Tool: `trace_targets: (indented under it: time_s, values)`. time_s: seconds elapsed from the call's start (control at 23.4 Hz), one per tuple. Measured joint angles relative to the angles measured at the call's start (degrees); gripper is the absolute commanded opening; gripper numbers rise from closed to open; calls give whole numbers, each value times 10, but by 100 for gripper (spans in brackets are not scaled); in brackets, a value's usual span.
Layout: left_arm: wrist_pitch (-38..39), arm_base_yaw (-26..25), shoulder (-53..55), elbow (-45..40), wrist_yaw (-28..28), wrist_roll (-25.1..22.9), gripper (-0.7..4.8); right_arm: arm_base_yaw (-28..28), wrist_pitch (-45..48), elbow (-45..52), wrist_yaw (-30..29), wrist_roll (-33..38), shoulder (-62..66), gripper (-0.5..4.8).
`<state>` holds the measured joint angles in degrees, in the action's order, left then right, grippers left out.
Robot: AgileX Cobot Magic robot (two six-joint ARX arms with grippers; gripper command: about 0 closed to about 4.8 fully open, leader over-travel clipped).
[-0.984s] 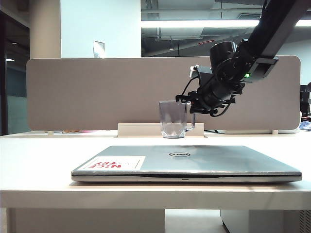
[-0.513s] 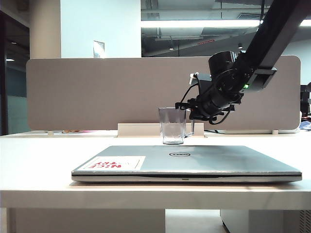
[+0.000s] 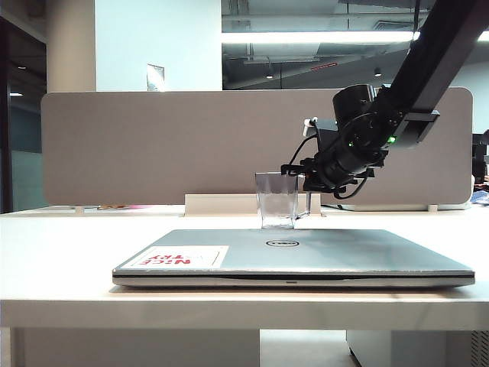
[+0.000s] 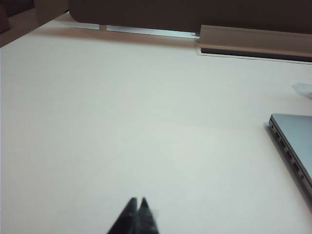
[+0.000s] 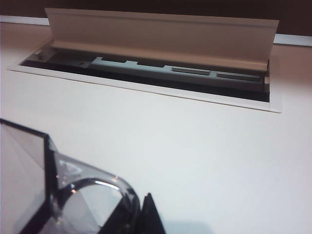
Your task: Pick up the water cup and place it on the side of the laptop away from you.
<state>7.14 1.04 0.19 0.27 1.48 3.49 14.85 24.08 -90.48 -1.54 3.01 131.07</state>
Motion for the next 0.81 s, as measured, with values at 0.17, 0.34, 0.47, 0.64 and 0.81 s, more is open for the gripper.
trace_targets:
  time_s: [0.17, 0.34, 0.47, 0.64, 0.81]
  values:
    - [0, 0, 0, 0, 0, 0, -5, 0, 0, 0, 0, 0, 0, 33]
    - [0, 0, 0, 0, 0, 0, -5, -1, 0, 0, 0, 0, 0, 46]
    - [0, 0, 0, 0, 0, 0, -5, -1, 0, 0, 0, 0, 0, 52]
    - [0, 0, 0, 0, 0, 0, -5, -1, 0, -2, 0, 0, 0, 55]
    - [0, 0, 0, 0, 0, 0, -5, -1, -19, -13, 0, 0, 0, 57]
